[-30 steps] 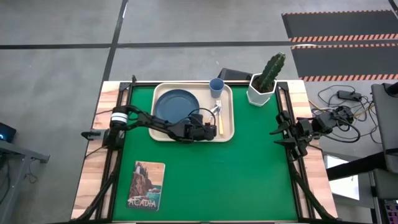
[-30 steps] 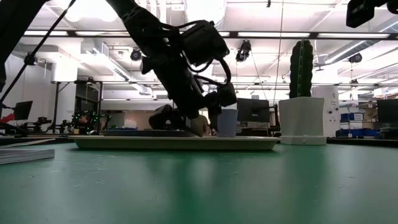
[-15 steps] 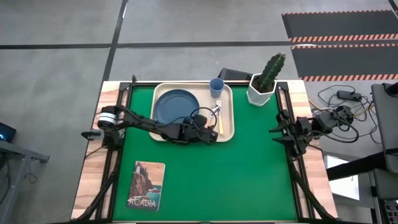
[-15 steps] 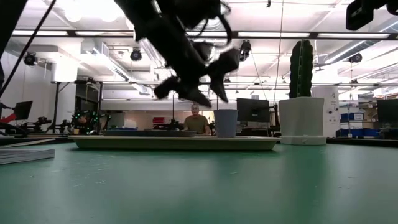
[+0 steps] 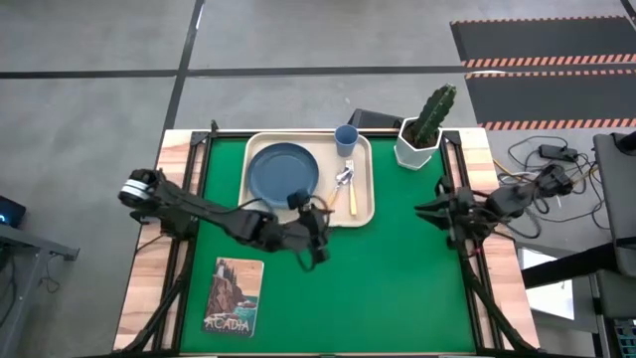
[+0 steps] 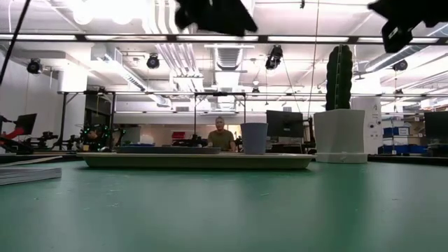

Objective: Pick and place plate/cup/fork/spoon on tray
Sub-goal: Put the yellow spoon on the white tray

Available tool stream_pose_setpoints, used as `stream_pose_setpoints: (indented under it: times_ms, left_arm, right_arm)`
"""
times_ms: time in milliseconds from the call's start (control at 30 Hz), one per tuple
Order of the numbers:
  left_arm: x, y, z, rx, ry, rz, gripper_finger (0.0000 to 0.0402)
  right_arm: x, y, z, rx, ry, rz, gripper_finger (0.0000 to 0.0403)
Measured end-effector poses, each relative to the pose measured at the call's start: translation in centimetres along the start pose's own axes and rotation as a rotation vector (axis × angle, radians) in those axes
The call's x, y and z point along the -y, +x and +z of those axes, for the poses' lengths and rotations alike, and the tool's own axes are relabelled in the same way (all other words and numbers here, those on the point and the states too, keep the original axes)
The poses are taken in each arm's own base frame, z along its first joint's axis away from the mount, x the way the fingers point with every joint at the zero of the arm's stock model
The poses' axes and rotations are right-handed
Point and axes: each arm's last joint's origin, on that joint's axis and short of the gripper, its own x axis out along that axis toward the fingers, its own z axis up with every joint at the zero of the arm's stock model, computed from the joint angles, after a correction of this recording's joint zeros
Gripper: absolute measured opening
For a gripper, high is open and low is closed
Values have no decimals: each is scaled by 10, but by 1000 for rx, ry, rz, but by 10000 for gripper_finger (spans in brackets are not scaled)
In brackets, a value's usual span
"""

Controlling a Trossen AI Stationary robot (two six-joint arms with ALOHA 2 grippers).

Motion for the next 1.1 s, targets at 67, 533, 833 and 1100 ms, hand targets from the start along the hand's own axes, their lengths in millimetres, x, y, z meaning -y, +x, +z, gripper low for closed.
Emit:
stream_pose_setpoints:
  times_ms: [67,533,833,1100]
  left_arm:
    - [7,-14,0,14,84,-36,171]
    - [2,-69,-11,280,365,-173,171]
    - [-36,-92,-39,487,243,-107,171]
    - [-65,-119,-36,591,112,-39,171]
  right_arm:
    - [-2,7,-5,-44,26,-31,40]
    - [-18,62,-41,-212,177,-173,9]
    - [-25,94,-14,-296,179,-281,8]
    - [-15,131,31,-477,165,-404,8]
